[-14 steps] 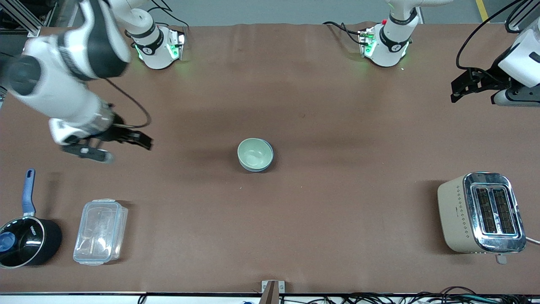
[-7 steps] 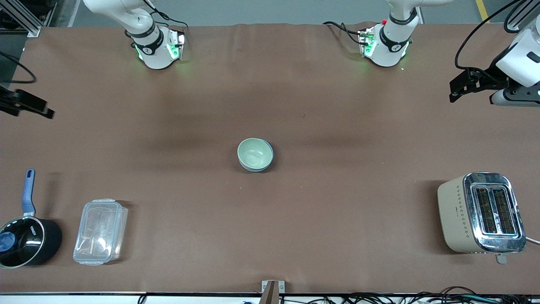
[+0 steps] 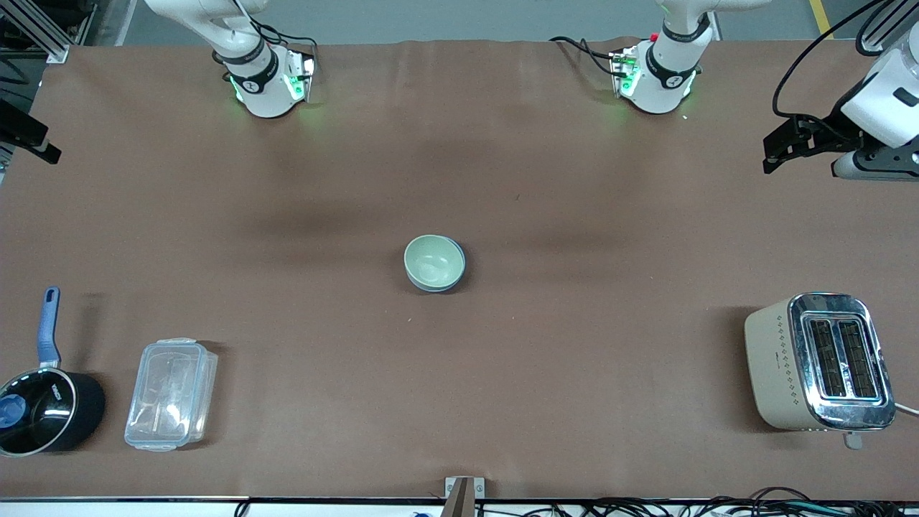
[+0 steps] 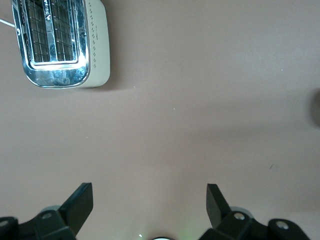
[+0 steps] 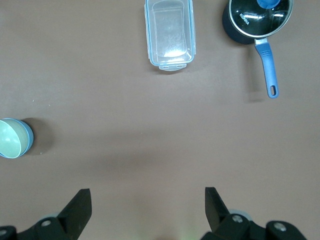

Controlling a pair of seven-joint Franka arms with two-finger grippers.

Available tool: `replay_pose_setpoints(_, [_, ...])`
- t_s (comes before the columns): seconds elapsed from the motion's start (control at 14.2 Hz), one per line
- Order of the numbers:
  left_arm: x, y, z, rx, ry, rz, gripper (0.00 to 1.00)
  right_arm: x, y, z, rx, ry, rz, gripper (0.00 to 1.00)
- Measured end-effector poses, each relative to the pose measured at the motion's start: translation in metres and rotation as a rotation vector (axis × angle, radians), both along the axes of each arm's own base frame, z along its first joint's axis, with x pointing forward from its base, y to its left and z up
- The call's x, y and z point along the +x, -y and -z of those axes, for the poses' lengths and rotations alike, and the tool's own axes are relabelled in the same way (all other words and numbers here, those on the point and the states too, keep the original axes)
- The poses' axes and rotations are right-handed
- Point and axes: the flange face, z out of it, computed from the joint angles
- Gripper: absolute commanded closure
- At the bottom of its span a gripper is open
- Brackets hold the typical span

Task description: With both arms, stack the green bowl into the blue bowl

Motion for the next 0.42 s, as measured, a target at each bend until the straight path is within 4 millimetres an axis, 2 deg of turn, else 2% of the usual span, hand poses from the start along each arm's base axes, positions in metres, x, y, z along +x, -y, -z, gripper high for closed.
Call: replay_pose_setpoints(0.42, [-0.0024,0.0088,0.0010,0.002,-0.011,0.017,0.00,0.0022,-0.0050,-0.0004,-0.014,0.008,-0.006,0.00])
